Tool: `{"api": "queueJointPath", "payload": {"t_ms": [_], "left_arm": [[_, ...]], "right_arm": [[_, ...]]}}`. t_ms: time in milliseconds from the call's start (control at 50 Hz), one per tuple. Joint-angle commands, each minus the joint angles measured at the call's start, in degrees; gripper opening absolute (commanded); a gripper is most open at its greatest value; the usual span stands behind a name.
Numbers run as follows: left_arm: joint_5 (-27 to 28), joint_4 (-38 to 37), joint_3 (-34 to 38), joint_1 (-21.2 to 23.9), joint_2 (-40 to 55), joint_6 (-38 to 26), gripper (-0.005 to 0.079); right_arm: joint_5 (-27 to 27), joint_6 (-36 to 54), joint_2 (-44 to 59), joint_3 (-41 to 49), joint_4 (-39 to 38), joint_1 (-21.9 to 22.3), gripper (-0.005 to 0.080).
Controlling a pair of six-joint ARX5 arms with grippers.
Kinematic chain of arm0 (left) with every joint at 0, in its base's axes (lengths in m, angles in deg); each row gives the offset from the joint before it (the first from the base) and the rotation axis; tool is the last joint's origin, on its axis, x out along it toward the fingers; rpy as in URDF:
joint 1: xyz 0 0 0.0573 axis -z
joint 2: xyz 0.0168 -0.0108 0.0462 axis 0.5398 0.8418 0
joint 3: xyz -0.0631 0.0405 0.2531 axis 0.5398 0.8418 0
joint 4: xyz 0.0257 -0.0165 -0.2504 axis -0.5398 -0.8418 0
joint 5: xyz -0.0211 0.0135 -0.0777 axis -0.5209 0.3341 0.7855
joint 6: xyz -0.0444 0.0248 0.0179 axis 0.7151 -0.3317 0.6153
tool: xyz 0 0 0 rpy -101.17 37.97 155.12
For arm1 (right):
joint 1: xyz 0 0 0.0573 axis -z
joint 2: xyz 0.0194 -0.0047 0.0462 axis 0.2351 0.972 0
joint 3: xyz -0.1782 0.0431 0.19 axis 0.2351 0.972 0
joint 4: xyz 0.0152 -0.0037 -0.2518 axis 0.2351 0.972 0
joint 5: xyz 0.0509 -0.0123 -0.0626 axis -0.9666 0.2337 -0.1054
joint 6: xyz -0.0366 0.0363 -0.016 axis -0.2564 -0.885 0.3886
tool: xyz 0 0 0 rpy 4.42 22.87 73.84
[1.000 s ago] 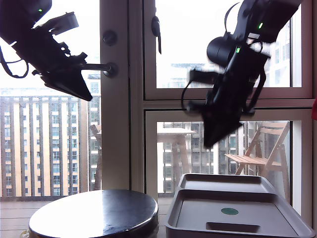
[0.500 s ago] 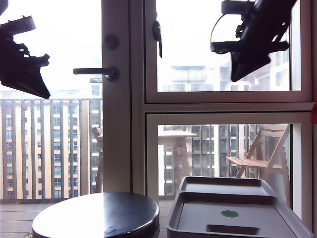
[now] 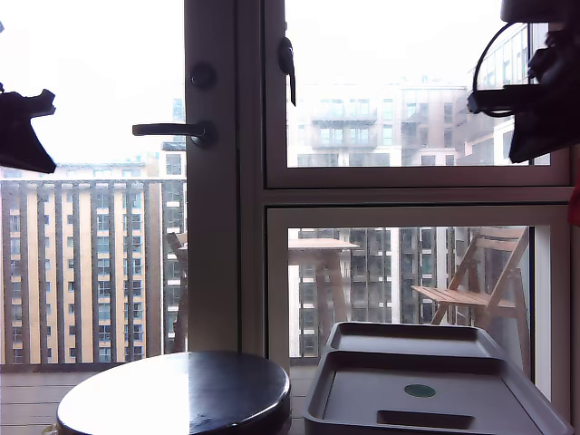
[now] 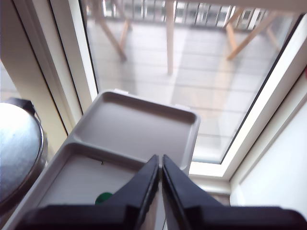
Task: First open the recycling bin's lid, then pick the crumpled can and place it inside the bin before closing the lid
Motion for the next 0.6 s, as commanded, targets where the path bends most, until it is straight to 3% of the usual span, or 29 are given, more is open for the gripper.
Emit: {"api": "queueJointPath", "payload": {"t_ms": [0,180,340,580], "left_arm": [[-0.39,2.01,3.34,0.13,-1.51,1.07,-0.0020],[-0.52,5.81,9.46,0.11,-5.20,4.55,-0.0020],[-0.55,7.28,13.25,0.11,-7.78,5.07,-0.0020],[-0.92,9.81,20.17,0.11,-16.39,7.48,-0.0021]], "right_arm": [[0.59,-0.94,-2.40,3.23,-2.71,1.11,-0.0010],[0.39,-2.58,-8.83,10.49,-6.40,5.60,-0.0010],[-3.52,-4.50,-14.38,16.83,-10.25,9.84,-0.0010],[-3.98,-4.66,-23.89,23.96,-13.51,10.84,-0.0010]]}}
